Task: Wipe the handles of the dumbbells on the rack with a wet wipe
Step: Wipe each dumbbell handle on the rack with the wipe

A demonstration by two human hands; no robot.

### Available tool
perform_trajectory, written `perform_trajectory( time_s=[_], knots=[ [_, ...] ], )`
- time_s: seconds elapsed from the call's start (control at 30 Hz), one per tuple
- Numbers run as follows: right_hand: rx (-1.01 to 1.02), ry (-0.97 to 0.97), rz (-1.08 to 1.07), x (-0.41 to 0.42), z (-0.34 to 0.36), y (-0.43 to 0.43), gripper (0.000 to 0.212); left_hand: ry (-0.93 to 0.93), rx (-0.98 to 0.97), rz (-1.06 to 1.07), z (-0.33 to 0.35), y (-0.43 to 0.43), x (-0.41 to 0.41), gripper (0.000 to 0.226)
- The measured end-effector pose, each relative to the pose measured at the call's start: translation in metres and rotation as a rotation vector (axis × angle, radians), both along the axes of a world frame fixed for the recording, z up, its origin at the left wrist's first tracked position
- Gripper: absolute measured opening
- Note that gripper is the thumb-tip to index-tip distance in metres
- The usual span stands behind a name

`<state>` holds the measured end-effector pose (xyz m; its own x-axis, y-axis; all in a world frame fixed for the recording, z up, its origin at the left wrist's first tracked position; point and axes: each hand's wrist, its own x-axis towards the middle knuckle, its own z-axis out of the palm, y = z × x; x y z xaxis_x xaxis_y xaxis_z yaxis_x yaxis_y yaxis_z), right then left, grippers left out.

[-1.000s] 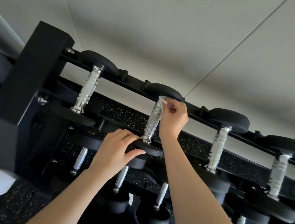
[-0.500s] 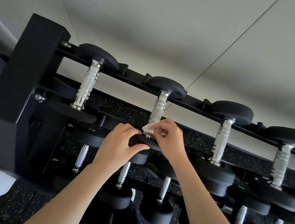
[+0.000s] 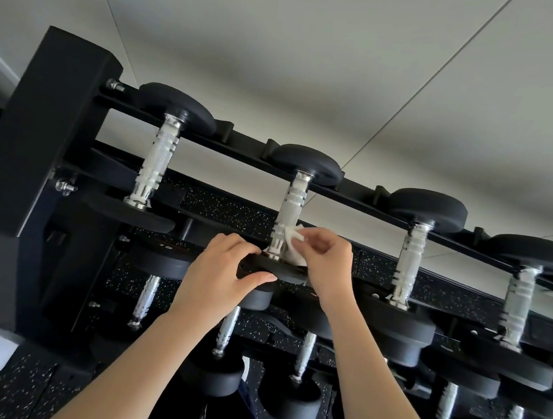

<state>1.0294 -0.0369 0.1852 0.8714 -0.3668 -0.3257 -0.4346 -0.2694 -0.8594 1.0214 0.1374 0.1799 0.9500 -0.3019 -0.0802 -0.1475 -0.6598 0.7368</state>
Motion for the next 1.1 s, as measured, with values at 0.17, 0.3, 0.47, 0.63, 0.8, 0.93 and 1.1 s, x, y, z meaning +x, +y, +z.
perform_trajectory(
  time_s=[0.17,0.3,0.47,0.63,0.8,0.93,1.1],
  knots=[
    [0.083,-0.073,-0.154,0.021,0.000,0.004,0.018,-0.012,0.001,0.005,0.000,0.000,-0.001,0.041],
    [0.147,-0.135,-0.225,0.042,0.000,0.002,0.015,-0.016,0.003,0.000,0.000,0.001,-0.001,0.042],
    [0.315,-0.126,-0.292,0.061,-0.003,-0.001,0.010,-0.020,0.006,0.007,-0.001,0.000,-0.002,0.040],
    [0.557,-0.051,-0.247,0.052,-0.019,-0.006,0.013,-0.018,0.010,0.010,0.000,0.000,-0.002,0.039],
    [0.818,-0.079,-0.244,0.065,-0.017,-0.007,0.013,-0.015,0.007,0.014,0.000,0.000,-0.002,0.039],
    [1.004,-0.046,-0.204,0.067,-0.020,-0.010,0.015,-0.009,-0.005,0.009,-0.001,0.000,-0.002,0.050],
    [0.975,0.058,-0.101,0.047,-0.023,-0.008,0.024,-0.001,-0.007,0.014,0.000,0.001,-0.002,0.047]
  ],
)
